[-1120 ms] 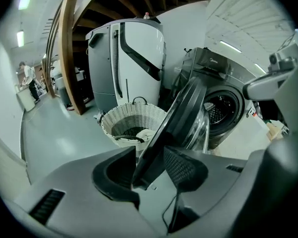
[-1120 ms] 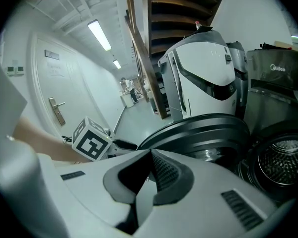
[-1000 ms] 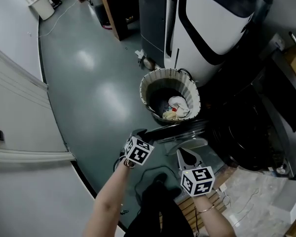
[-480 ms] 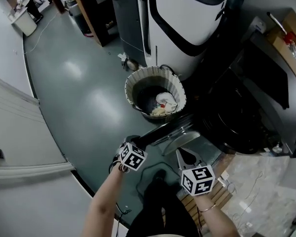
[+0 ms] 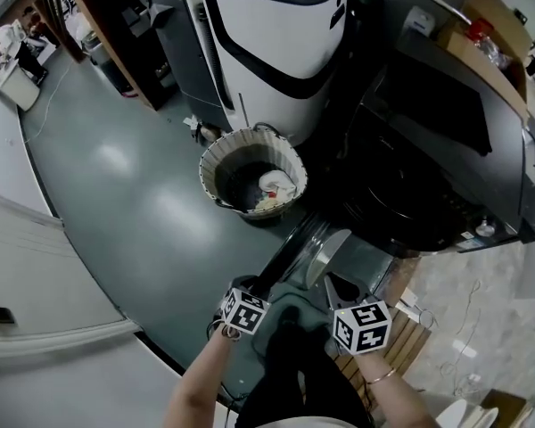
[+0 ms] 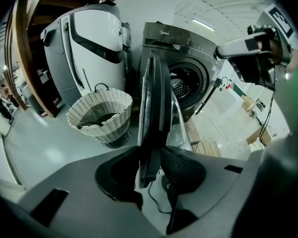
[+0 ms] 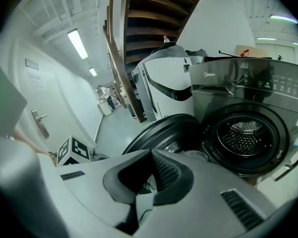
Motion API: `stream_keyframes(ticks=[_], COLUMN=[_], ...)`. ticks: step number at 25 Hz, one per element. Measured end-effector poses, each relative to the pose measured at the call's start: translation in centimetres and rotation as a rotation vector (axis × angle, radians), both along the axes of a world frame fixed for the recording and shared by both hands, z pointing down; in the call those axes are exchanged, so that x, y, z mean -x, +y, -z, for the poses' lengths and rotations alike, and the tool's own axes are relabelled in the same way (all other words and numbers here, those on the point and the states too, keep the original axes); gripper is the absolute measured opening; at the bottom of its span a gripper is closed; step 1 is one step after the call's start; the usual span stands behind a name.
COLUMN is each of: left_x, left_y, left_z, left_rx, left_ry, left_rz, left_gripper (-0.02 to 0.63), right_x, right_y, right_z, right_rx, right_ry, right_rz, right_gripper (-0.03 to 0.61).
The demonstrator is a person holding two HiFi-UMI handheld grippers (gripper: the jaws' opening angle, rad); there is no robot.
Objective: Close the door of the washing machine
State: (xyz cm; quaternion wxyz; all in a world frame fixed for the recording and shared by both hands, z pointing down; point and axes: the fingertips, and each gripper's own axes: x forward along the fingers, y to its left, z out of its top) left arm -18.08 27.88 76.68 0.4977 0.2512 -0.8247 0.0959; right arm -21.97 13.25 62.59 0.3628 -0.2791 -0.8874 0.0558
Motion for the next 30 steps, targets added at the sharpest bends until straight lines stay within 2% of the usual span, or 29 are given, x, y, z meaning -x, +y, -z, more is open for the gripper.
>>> stream_keyframes(ticks=[7,11,19,30], left_x=[-3.9,-5.3,-7.1,-7.0], left_y=[-8.5,-14.4,-25.5,-38.8], left_z=[-0.3,-0.3,-0.3,-0.5], left_rx=[-0.041,-0.094,-0.11,-0.143], left_ry=[0.027,0.065,0.093,0.166], left_rz=[-0.068,-0.108,-0.306,-0.359], left_gripper=[0.155,0.155,0.167,0.178], right_x=[-2.1,-3.6,-7.2,-12.0], right_y=[-7.4,-12.3,-21.0,-32.8], right_z=[0.1,0.1,-0.4,-2.0], right_rx=[-0.011,-0.013,-0.007,0.008], right_ry=[-0.005,-0.005,0.015,0.044], right_rz=[-0.097,-0.177,-0.367,-0.614], right_gripper=[0.008,0.008,0.008,0.008])
